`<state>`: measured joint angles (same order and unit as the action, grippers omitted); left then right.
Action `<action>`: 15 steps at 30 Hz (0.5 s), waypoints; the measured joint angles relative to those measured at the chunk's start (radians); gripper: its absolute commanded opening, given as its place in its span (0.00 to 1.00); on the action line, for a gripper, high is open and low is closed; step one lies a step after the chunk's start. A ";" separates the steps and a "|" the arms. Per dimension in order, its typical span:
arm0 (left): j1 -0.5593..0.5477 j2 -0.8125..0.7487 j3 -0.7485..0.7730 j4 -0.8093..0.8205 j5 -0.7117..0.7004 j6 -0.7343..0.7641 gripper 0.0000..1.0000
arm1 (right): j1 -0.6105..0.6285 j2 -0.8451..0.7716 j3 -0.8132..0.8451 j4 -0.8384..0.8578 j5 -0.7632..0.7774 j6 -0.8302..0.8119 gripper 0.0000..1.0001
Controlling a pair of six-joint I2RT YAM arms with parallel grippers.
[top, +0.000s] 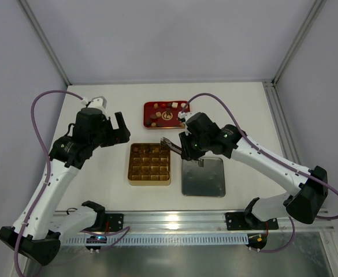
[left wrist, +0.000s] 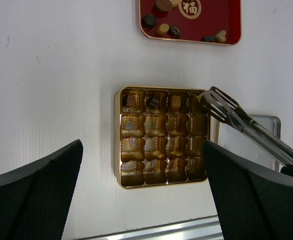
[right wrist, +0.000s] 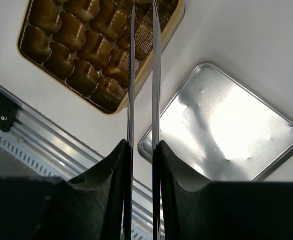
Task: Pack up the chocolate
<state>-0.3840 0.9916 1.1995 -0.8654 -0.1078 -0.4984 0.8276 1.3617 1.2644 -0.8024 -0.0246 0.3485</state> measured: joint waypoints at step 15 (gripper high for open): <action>0.000 0.006 -0.003 0.000 0.000 0.000 1.00 | 0.016 -0.013 -0.072 0.004 0.008 0.022 0.30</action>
<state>-0.3840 0.9974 1.1965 -0.8650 -0.1081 -0.4988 0.8436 1.3483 1.1927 -0.7982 -0.0170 0.3702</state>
